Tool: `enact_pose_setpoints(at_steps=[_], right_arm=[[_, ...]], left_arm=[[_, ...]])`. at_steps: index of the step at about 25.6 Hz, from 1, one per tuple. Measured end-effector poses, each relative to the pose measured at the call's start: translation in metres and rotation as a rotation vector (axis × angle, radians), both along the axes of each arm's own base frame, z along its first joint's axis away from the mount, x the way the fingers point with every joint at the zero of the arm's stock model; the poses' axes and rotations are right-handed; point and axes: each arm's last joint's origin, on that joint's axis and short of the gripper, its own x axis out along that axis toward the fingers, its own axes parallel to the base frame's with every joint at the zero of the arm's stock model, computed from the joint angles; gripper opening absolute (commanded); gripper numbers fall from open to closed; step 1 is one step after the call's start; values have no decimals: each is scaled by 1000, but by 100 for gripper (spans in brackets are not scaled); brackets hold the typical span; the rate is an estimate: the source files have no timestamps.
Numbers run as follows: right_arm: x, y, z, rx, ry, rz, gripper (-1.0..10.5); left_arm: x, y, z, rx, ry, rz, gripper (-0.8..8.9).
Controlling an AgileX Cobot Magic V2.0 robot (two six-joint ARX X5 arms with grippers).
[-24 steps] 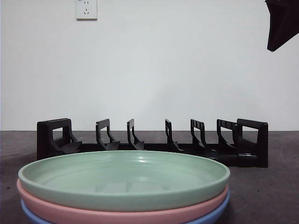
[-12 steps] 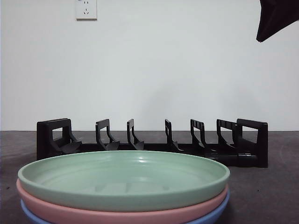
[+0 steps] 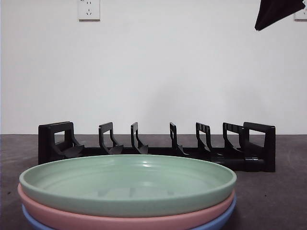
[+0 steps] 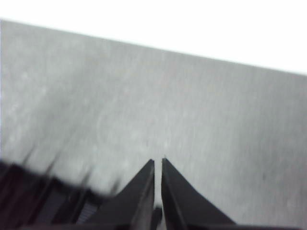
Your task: Place the plate
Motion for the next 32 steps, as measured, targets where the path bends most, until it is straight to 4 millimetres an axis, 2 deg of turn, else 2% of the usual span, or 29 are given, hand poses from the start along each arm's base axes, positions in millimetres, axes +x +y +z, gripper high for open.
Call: enact_pose_setpoints(at_steps=[17,19,22,25,27,32], right_arm=[[6,0,15,-5,-166,-14,22],[2,-2,15,-30,-161,-42,22],[-19,-10,6,-68,-193,-107,22],[-52,-22,-18,-66,-292,-158,22],[-79,-28,-45,-56,-365,-189,22],[-145,-32,-143,-27,-430,-201,22]], left_arm=[[0,0,1,-5,-8,1,7],[0,0,1,-5,-8,1,7],[0,0,1,-5,-8,1,7],[0,0,1,-5,-8,1,7],[0,0,1,-5,-8,1,7],[0,0,1,-5,-8,1,7]])
